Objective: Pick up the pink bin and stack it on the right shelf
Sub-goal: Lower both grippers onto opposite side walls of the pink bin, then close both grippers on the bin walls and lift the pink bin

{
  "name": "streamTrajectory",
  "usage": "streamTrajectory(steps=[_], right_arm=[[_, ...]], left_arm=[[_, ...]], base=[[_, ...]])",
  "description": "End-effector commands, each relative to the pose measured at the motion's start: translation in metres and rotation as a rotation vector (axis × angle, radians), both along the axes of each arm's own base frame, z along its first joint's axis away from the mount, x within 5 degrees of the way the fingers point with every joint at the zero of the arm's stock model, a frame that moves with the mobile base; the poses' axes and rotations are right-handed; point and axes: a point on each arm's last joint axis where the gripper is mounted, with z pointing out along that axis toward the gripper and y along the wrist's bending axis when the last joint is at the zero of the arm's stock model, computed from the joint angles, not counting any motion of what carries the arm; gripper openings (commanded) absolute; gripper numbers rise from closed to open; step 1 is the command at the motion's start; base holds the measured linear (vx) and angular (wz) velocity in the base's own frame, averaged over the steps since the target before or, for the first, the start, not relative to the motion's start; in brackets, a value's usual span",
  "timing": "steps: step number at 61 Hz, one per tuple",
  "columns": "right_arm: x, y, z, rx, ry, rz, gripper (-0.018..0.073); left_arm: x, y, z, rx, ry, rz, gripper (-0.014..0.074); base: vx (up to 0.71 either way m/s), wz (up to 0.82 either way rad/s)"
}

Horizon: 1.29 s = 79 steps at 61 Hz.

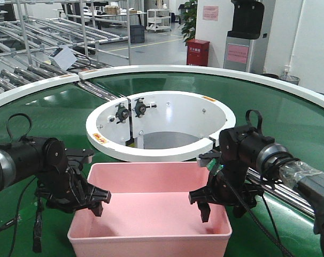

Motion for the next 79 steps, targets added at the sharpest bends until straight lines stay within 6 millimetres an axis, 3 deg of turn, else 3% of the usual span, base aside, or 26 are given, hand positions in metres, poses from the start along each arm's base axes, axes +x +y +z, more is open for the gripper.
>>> streamTrajectory(steps=[1, 47, 54, 79], right_arm=[[0.001, -0.001, 0.037, 0.041, -0.12, -0.007, 0.0569], [-0.005, -0.005, 0.053, 0.026, -0.129, -0.012, 0.0465], [-0.006, -0.005, 0.053, 0.028, -0.124, -0.023, 0.0421], [-0.006, -0.004, 0.053, 0.036, -0.115, -0.027, 0.0127]], left_arm=[[0.0, -0.002, 0.035, -0.037, -0.113, 0.011, 0.0594], [-0.004, 0.003, 0.046, -0.007, -0.13, 0.028, 0.0568], [-0.005, 0.006, 0.046, 0.015, -0.116, 0.067, 0.0515], [-0.007, 0.005, 0.044, -0.012, -0.082, 0.107, 0.0239]], base=[[0.0, 0.0], [0.0, 0.0], [0.0, 0.0], [0.0, 0.0]])
